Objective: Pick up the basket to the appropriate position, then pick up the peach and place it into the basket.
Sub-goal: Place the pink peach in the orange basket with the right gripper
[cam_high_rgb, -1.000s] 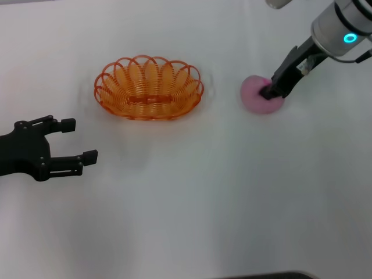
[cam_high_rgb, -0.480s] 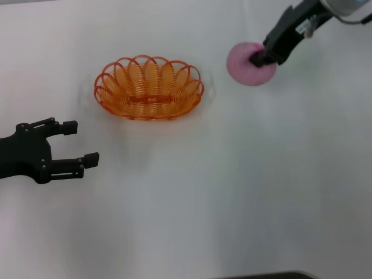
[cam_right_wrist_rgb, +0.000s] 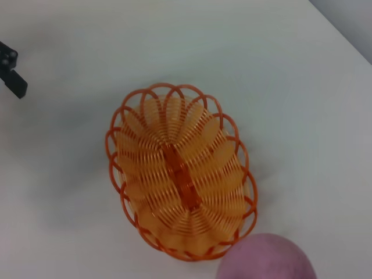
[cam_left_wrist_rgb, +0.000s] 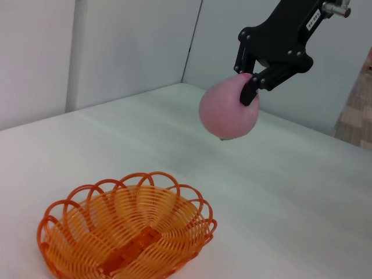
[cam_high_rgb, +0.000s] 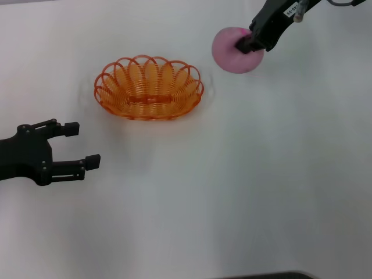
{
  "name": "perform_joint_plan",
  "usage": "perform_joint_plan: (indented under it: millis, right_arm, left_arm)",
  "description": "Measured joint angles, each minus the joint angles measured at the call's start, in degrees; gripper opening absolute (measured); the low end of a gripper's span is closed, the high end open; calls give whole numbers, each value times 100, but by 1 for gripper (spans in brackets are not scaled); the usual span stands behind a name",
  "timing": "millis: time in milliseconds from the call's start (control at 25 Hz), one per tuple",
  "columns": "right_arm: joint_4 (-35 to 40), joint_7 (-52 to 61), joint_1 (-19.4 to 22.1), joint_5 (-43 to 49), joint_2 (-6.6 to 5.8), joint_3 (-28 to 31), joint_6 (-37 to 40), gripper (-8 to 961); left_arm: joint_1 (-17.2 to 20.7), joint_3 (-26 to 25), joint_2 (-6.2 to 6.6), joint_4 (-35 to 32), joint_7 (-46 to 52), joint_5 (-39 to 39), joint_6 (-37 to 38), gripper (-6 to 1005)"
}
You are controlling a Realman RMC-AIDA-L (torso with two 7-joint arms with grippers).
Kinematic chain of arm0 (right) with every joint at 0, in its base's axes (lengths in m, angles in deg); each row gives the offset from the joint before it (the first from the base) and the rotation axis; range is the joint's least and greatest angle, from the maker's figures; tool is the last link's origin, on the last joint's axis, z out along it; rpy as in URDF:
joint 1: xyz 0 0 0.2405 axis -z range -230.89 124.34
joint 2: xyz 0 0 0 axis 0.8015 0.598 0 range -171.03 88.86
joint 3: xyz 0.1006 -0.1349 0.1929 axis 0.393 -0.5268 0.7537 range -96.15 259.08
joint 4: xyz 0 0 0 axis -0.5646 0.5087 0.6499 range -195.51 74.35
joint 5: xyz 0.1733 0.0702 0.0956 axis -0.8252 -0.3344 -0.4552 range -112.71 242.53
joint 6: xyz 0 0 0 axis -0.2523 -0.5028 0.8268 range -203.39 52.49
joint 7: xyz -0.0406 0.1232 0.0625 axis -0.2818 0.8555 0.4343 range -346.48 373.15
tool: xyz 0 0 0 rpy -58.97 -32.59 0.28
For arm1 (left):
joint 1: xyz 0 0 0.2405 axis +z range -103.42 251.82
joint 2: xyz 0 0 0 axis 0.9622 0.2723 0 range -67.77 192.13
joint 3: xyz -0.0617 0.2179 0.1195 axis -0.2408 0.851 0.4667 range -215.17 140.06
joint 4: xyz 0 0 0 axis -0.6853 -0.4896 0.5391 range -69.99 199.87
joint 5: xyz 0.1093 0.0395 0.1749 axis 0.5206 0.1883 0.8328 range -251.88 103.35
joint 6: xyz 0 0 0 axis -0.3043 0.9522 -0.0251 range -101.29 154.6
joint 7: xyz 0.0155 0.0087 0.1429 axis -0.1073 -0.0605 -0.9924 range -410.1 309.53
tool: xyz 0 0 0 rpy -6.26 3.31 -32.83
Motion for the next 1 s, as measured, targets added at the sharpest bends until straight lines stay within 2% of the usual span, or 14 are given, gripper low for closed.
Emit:
perform_joint_plan:
  millis: [200, 520, 1000]
  right_arm:
    - [-143, -16, -8, -215, 11, -73, -194, 85]
    - [-825, -88, -12, -870, -8, -532, -978, 85]
    - [-2074, -558, -5, -2114, 17, -1559, -2690, 86]
  left_arm:
    - [-3, -11, 0, -14, 0, -1, 17, 908]
    - [-9, -21, 0, -5, 0, -1, 20, 908]
    - [-30, -53, 8, 27, -7, -2, 20, 908]
